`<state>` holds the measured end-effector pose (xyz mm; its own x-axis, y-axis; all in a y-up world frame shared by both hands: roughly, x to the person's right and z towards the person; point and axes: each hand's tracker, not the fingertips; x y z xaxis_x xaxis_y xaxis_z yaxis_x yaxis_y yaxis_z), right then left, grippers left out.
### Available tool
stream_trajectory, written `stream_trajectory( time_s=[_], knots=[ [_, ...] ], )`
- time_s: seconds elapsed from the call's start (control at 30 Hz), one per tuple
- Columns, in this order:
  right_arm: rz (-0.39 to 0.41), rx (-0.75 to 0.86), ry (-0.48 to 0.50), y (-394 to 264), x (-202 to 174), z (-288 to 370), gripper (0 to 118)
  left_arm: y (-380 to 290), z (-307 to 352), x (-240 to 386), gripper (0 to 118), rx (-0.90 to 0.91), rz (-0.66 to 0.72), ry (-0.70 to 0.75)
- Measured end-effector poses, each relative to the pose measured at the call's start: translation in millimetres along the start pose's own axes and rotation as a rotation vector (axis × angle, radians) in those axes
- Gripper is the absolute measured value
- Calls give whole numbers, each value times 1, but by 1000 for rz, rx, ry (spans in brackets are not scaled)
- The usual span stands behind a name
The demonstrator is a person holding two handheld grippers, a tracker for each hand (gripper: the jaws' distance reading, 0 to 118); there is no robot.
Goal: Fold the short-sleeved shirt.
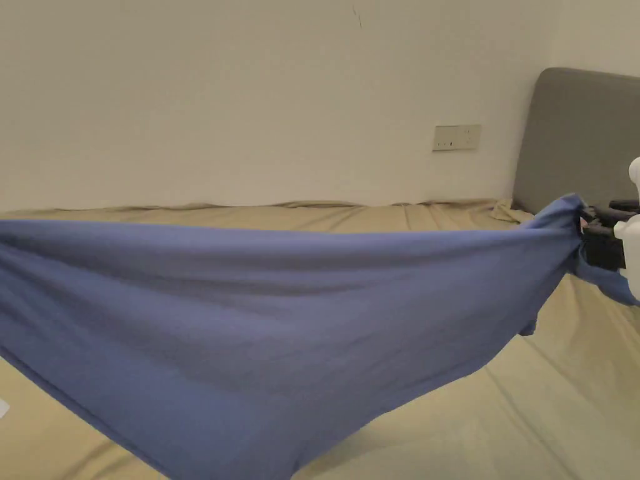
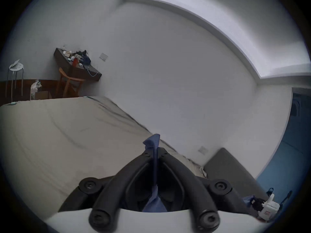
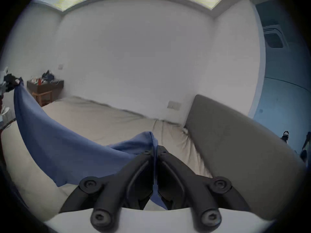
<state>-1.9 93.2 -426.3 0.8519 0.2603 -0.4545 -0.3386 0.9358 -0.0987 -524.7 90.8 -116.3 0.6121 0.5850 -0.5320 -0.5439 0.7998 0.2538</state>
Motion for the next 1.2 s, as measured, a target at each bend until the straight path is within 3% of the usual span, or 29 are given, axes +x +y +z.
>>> stream_trajectory(
  time_s=[0.37,0.6,0.93,1.2],
  knots=[
    [-81,-71,14,87,22,-94,4,30,-70,43,1,-61,-148,44],
    [-106,-157,20,94,15,-157,4,18,-135,32,1,-154,-85,61],
    [-93,-272,50,17,-7,-192,4,-42,-159,-19,1,-304,-90,155],
    [-57,-257,136,-85,-26,-120,4,-98,-108,-63,1,-419,-167,119]
  ],
)
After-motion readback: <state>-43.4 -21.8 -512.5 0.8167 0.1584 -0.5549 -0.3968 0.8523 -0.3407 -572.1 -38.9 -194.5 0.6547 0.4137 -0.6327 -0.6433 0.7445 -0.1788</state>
